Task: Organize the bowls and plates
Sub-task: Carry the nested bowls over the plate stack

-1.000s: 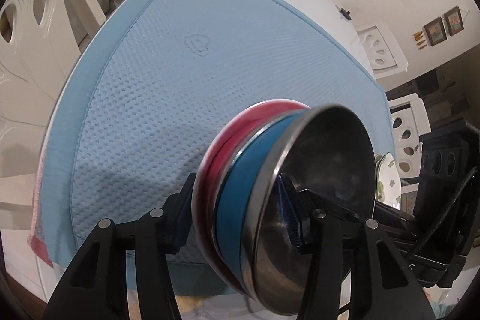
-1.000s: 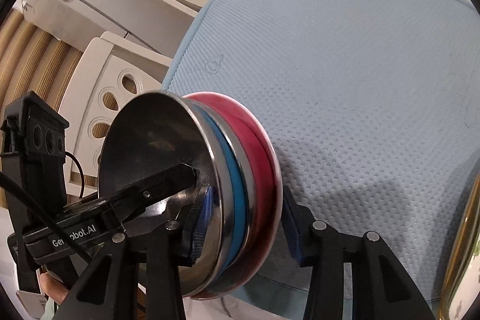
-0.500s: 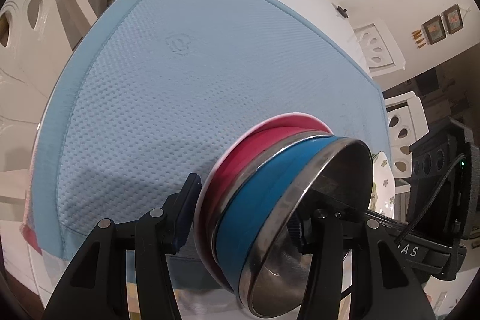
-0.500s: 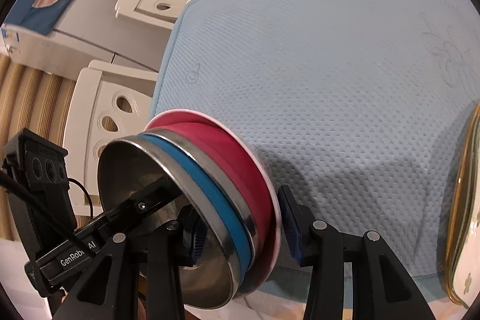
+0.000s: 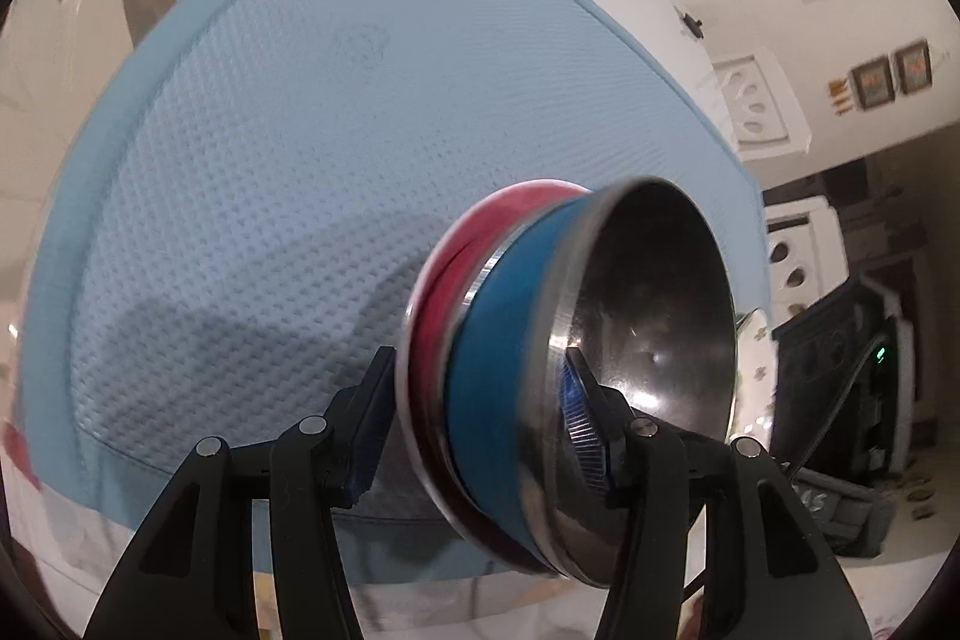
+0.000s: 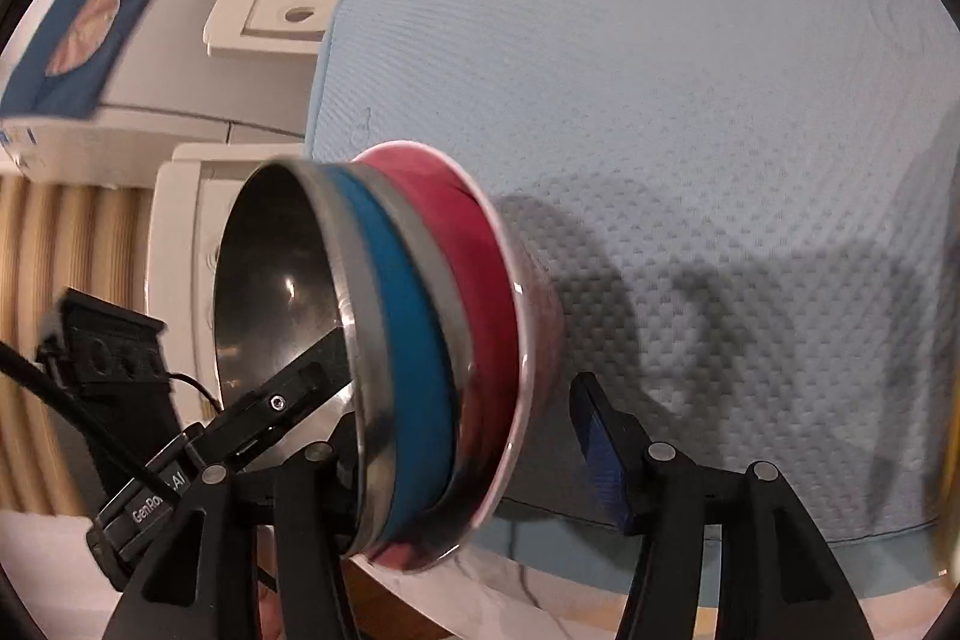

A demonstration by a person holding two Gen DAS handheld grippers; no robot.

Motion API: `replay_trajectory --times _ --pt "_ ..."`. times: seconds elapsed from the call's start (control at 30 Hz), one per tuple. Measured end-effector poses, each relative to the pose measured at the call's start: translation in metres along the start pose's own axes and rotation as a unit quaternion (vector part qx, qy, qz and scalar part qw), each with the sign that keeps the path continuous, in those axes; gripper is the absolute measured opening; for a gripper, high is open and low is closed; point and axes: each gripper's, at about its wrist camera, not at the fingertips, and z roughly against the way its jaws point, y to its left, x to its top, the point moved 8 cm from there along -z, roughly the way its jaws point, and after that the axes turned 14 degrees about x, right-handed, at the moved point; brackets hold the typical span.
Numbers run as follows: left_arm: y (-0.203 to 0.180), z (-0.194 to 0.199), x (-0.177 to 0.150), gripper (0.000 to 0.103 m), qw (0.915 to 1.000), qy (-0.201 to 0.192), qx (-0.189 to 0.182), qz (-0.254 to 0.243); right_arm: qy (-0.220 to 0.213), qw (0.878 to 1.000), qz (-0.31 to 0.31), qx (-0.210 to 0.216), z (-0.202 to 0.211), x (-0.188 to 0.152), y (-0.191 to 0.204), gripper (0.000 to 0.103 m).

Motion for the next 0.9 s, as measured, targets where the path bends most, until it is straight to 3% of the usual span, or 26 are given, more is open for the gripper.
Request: replay_trajectory --times 0.1,0.17,0.33,0.67,0.9 --pt "-0.002 -0.002 -0.003 0.05 1.0 -0.007 0.003 0.001 -0.015 1.0 0.024 -0.004 -0.001 0.001 0.006 0.05" --pt "-0.006 0.001 -0.005 0.048 0.9996 -0.022 0.016 -0.008 -0.02 0.998 0.05 -0.025 -0.001 0.001 0.013 0.049" --pt "-0.013 0.008 -0.007 0.048 0.9994 -0.033 0.004 -0.014 -0.034 0.991 0.107 -0.071 0.007 0.003 0.026 0.047" --pt "-0.029 0.027 0.003 0.048 0.9974 -0.063 -0.002 -0.033 -0.058 0.988 0.127 -0.07 0.03 0.008 0.033 0.046" --pt "-0.047 0.037 0.007 0.048 0.9954 -0.077 -0.01 -0.056 -0.089 0.979 0.165 -0.079 0.058 0.013 0.049 0.046"
